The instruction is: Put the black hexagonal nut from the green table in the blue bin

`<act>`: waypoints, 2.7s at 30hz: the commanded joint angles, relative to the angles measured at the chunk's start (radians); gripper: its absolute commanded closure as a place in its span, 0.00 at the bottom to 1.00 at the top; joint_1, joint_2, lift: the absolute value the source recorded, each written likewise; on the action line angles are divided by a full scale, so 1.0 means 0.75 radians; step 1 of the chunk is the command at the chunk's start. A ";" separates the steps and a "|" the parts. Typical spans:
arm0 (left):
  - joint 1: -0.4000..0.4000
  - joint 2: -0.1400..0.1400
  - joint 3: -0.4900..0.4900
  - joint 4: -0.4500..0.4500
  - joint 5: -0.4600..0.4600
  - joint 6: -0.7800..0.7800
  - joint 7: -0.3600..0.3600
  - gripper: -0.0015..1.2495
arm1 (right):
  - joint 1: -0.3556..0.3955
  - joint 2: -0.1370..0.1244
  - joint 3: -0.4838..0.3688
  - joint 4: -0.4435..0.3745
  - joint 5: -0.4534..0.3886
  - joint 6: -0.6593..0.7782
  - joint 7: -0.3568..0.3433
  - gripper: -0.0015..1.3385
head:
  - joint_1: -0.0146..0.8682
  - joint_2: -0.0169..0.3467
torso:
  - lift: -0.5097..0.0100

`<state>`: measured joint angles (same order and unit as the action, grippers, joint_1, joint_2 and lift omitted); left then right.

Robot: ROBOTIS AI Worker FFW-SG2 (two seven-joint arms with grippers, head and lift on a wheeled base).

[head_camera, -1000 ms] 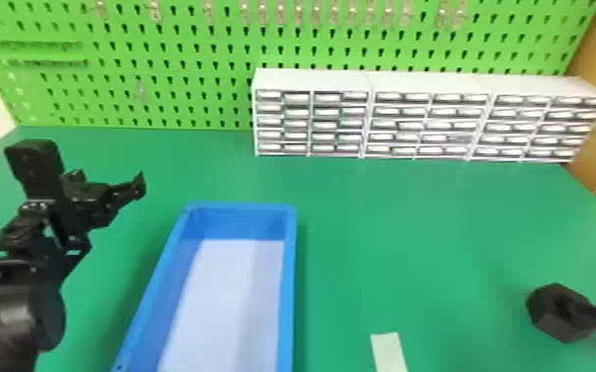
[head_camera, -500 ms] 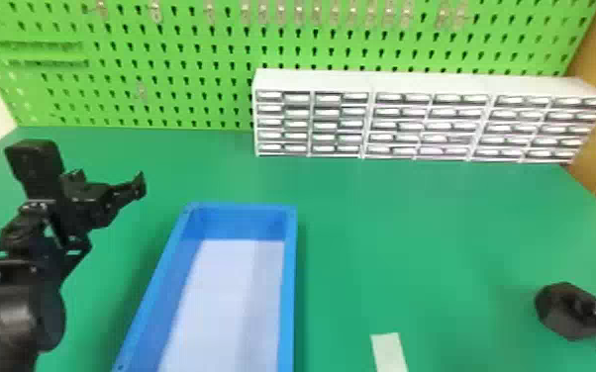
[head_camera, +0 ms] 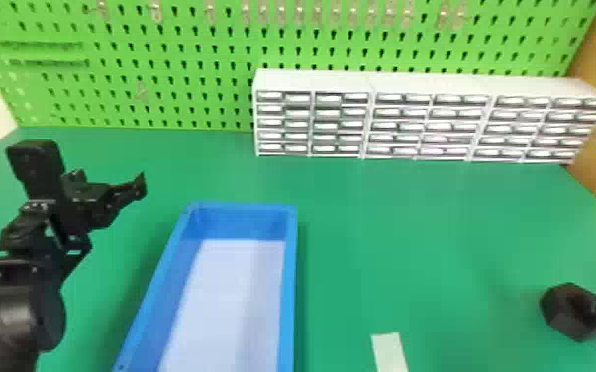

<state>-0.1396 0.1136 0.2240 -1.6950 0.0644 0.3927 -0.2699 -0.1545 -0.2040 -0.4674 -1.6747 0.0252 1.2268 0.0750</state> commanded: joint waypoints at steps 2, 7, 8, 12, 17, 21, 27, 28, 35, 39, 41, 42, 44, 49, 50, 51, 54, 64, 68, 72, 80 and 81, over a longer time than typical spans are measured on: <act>0.000 0.000 0.000 0.000 -0.002 0.000 0.000 0.09 | -0.003 0.000 0.014 0.002 0.017 0.000 0.000 0.68 | 0.77 0.14 | 0.79; 0.000 0.000 0.000 0.000 -0.002 0.000 0.000 0.09 | -0.007 0.000 0.028 0.002 0.036 0.000 0.000 0.72 | 0.77 0.14 | 0.79; 0.000 0.000 0.000 0.000 -0.002 0.000 0.000 0.09 | -0.007 0.002 0.028 0.002 0.038 -0.002 0.000 0.72 | 0.77 0.14 | 0.79; 0.000 0.000 0.000 0.000 -0.004 0.000 -0.002 0.09 | -0.007 0.008 0.026 0.002 0.042 -0.016 0.000 0.72 | 0.77 0.14 | 0.79; 0.000 0.000 0.002 0.000 -0.006 0.000 -0.006 0.09 | -0.007 0.012 0.024 -0.001 0.042 -0.026 0.000 0.72 | 0.77 0.14 | 0.79; 0.000 0.000 0.004 0.000 -0.008 0.002 -0.008 0.09 | -0.009 0.010 0.030 -0.013 0.044 -0.028 0.000 0.72 | 0.77 0.14 | 0.79; 0.000 0.000 0.004 0.000 -0.008 0.002 -0.008 0.09 | -0.021 0.008 0.055 -0.054 0.095 -0.040 0.000 0.72 | 0.77 0.14 | 0.79; 0.000 0.000 0.004 0.000 -0.010 0.002 -0.008 0.09 | -0.023 0.008 0.059 -0.060 0.103 -0.043 0.000 0.72 | 0.77 0.14 | 0.79; 0.000 0.000 0.004 0.000 -0.008 0.004 -0.010 0.09 | -0.029 0.004 0.096 -0.097 0.122 -0.065 0.000 0.72 | 0.77 0.14 | 0.79; 0.002 0.002 0.006 0.000 -0.008 0.006 -0.010 0.09 | -0.039 -0.004 0.132 -0.146 0.128 -0.065 0.000 0.72 | 0.77 0.14 | 0.79; 0.002 0.000 0.006 0.000 -0.008 0.006 -0.010 0.09 | -0.048 -0.008 0.153 -0.166 0.126 -0.065 0.000 0.72 | 0.77 0.14 | 0.79; 0.002 0.000 0.006 0.000 -0.008 0.006 -0.010 0.09 | -0.054 -0.012 0.167 -0.181 0.124 -0.065 0.000 0.72 | 0.77 0.14 | 0.79; 0.000 0.000 0.006 0.000 -0.008 0.006 -0.010 0.09 | -0.064 -0.016 0.188 -0.199 0.118 -0.067 0.000 0.72 | 0.77 0.14 | 0.79; 0.000 0.000 0.002 0.000 -0.008 0.006 -0.010 0.09 | -0.082 -0.027 0.228 -0.242 0.087 -0.073 0.000 0.72 | 0.77 0.14 | 0.79; 0.000 0.000 0.002 0.000 -0.008 0.006 -0.010 0.09 | -0.084 -0.029 0.237 -0.248 0.085 -0.075 0.000 0.72 | 0.77 0.14 | 0.79; 0.002 0.000 0.004 0.000 -0.008 0.006 -0.010 0.09 | -0.086 -0.031 0.245 -0.254 0.081 -0.075 0.000 0.72 | 0.77 0.14 | 0.79; 0.004 0.000 0.006 0.000 -0.004 0.006 -0.010 0.09 | -0.099 -0.035 0.267 -0.262 0.062 -0.081 0.000 0.72 | 0.77 0.14 | 0.79; 0.004 0.000 0.008 0.002 -0.004 0.006 -0.010 0.09 | -0.136 -0.025 0.355 -0.262 0.020 -0.122 0.000 0.72 | 0.77 0.14 | 0.79; 0.004 0.000 0.008 0.002 -0.006 0.008 -0.010 0.09 | -0.152 -0.025 0.400 -0.262 0.007 -0.126 0.000 0.72 | 0.77 0.14 | 0.79; 0.006 0.000 0.008 0.002 -0.006 0.008 -0.010 0.09 | -0.162 -0.029 0.441 -0.262 -0.009 -0.132 0.000 0.72 | 0.77 0.14 | 0.79; 0.006 0.000 0.012 0.002 -0.008 0.008 -0.010 0.09 | -0.185 -0.037 0.531 -0.262 -0.046 -0.151 0.000 0.72 | 0.77 0.14 | 0.79; 0.006 0.000 0.014 0.002 -0.008 0.008 -0.010 0.09 | -0.187 -0.037 0.539 -0.262 -0.050 -0.153 0.000 0.72 | 0.77 0.14 | 0.79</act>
<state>-0.1351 0.1135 0.2324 -1.6935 0.0597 0.3988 -0.2776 -0.2867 -0.2294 -0.0926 -1.8715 0.0019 1.1197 0.0751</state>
